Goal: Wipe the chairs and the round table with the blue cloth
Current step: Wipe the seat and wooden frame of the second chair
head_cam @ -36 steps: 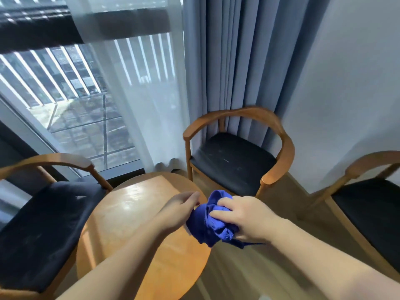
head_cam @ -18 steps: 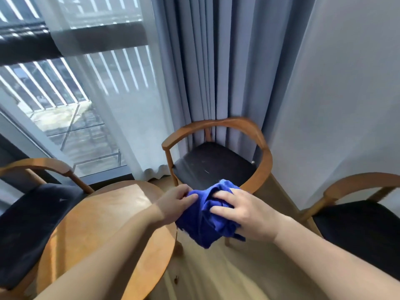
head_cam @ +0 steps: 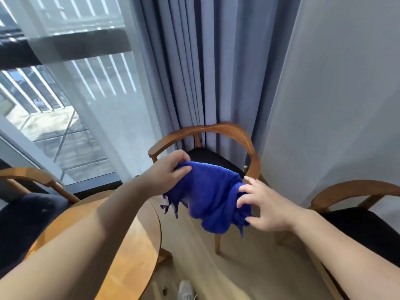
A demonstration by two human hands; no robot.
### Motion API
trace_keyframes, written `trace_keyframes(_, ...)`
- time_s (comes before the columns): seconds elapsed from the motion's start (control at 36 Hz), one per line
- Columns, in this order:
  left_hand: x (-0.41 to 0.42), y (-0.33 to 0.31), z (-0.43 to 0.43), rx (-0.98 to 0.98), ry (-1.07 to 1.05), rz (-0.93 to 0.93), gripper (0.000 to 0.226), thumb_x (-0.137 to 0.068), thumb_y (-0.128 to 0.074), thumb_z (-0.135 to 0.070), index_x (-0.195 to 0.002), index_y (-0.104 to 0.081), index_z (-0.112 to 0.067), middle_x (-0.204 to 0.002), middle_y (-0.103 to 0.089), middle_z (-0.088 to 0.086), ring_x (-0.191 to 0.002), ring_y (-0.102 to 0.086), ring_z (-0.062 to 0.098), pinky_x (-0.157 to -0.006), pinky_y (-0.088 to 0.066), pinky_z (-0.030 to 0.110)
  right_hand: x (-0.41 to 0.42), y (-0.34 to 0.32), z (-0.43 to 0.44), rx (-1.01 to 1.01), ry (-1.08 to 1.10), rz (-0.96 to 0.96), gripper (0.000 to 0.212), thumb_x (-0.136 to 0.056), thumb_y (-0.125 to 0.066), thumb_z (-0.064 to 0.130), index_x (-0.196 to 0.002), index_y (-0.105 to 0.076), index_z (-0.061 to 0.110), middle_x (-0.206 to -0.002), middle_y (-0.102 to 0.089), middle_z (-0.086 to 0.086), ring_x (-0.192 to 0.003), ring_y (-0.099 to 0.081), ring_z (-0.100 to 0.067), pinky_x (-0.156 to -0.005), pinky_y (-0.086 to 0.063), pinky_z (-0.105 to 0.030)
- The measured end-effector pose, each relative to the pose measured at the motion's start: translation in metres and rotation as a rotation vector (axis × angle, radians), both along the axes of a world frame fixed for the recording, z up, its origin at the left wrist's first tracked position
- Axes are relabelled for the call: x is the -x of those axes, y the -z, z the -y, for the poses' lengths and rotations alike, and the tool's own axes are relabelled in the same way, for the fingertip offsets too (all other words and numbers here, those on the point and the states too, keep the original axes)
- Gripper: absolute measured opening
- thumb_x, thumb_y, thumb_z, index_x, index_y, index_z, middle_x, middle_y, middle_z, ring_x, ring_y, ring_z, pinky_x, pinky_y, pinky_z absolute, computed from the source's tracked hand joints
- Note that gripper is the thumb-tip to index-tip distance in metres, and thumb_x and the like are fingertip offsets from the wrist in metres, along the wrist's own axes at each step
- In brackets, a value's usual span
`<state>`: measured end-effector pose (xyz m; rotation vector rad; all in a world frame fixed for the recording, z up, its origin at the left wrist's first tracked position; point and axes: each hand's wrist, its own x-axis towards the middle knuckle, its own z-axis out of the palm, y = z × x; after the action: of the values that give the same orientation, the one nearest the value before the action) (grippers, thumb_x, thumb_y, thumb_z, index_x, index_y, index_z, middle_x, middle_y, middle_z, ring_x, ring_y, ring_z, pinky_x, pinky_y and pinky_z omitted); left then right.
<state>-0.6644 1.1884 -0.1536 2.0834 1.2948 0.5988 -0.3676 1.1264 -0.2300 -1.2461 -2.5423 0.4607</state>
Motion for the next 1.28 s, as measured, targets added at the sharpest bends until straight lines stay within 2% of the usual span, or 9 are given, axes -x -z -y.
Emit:
trace_keyframes(0.14, -0.018, -0.006, -0.03, -0.031, 0.078, -0.003, 0.014, -0.089, -0.051, -0.029, -0.083, -0.053, -0.041, -0.081, -0.056, -0.022, -0.077, -0.055, 0.001, -0.065, -0.042, 0.02, 0.0, -0.017, -0.033, -0.088, 0.122, -0.212, 0.007, -0.081, -0.069, 0.024, -0.078, -0.063, 0.023, -0.086, -0.063, 0.012, -0.089, -0.058, -0.01, -0.092, -0.048, -0.041)
trace_keyframes(0.22, -0.025, -0.01, -0.047, -0.06, 0.155, -0.082, 0.021, -0.09, -0.054, -0.026, -0.082, -0.052, -0.045, -0.084, -0.056, -0.026, -0.082, -0.053, -0.004, -0.064, -0.037, 0.013, 0.013, -0.025, -0.058, -0.013, 0.222, -0.239, 0.04, -0.079, -0.07, 0.03, -0.118, -0.062, 0.029, -0.119, -0.062, 0.013, -0.112, -0.055, -0.004, -0.1, -0.045, -0.032)
trace_keyframes(0.28, -0.024, -0.014, -0.059, -0.028, 0.197, -0.102, 0.015, -0.09, -0.052, -0.028, -0.084, -0.053, -0.042, -0.084, -0.058, -0.022, -0.082, -0.054, -0.004, -0.064, -0.039, 0.015, 0.025, -0.03, -0.076, 0.148, 0.235, -0.185, 0.069, -0.079, -0.07, 0.031, -0.141, -0.039, 0.04, -0.144, -0.043, 0.02, -0.13, -0.036, 0.005, -0.107, -0.031, -0.021)
trace_keyframes(0.36, -0.018, -0.02, -0.078, 0.03, 0.233, -0.084, 0.014, -0.092, -0.05, -0.028, -0.086, -0.055, -0.041, -0.085, -0.06, -0.02, -0.079, -0.058, -0.001, -0.062, -0.045, 0.018, 0.049, -0.035, -0.105, 0.323, 0.187, -0.178, 0.082, -0.08, -0.068, 0.026, -0.145, -0.022, 0.049, -0.151, -0.029, 0.024, -0.133, -0.026, 0.006, -0.108, -0.026, -0.022)
trace_keyframes(0.61, 0.02, -0.027, -0.147, 0.118, 0.323, -0.053, 0.022, -0.094, -0.048, -0.022, -0.092, -0.058, -0.042, -0.091, -0.059, -0.021, -0.086, -0.061, 0.003, -0.065, -0.049, 0.02, 0.1, -0.033, -0.196, 0.516, 0.142, -0.306, 0.072, -0.082, -0.058, 0.011, -0.131, -0.038, 0.06, -0.125, -0.04, 0.045, -0.121, -0.032, 0.023, -0.109, -0.027, -0.023)
trace_keyframes(0.75, 0.03, -0.026, -0.185, 0.116, 0.381, -0.09, 0.024, -0.093, -0.05, -0.021, -0.091, -0.059, -0.042, -0.094, -0.06, -0.021, -0.091, -0.058, 0.003, -0.074, -0.051, 0.02, 0.116, -0.031, -0.233, 0.58, 0.068, -0.374, 0.033, -0.084, -0.064, 0.016, -0.113, -0.064, 0.033, -0.113, -0.067, 0.01, -0.111, -0.061, -0.008, -0.096, -0.05, -0.039)
trace_keyframes(0.89, 0.04, -0.021, -0.226, 0.047, 0.287, -0.134, 0.024, -0.09, -0.053, -0.019, -0.086, -0.057, -0.043, -0.088, -0.059, -0.024, -0.085, -0.056, -0.001, -0.073, -0.043, 0.017, 0.11, -0.03, -0.26, 0.614, 0.066, -0.402, 0.021, -0.085, -0.062, 0.013, -0.102, -0.064, 0.024, -0.1, -0.071, 0.001, -0.096, -0.068, -0.016, -0.086, -0.055, -0.048)
trace_keyframes(1.11, 0.033, -0.001, -0.291, 0.065, 0.045, -0.161, 0.019, -0.087, -0.053, -0.02, -0.083, -0.06, -0.036, -0.082, -0.061, -0.018, -0.077, -0.055, -0.005, -0.063, -0.04, 0.017, 0.086, -0.031, -0.303, 0.604, -0.014, -0.378, 0.088, -0.075, -0.06, 0.01, -0.138, -0.02, 0.057, -0.107, -0.067, 0.009, -0.093, -0.068, -0.016, -0.083, -0.057, -0.035)
trace_keyframes(1.28, -0.002, 0.014, -0.321, -0.03, -0.162, -0.154, 0.01, -0.086, -0.058, -0.021, -0.089, -0.058, -0.031, -0.086, -0.06, -0.012, -0.085, -0.057, 0.013, -0.072, -0.042, 0.025, 0.057, -0.046, -0.345, 0.465, -0.031, -0.506, 0.056, -0.076, -0.058, -0.009, -0.095, -0.069, 0.044, -0.105, -0.068, 0.021, -0.105, -0.061, 0.001, -0.088, -0.044, -0.014)
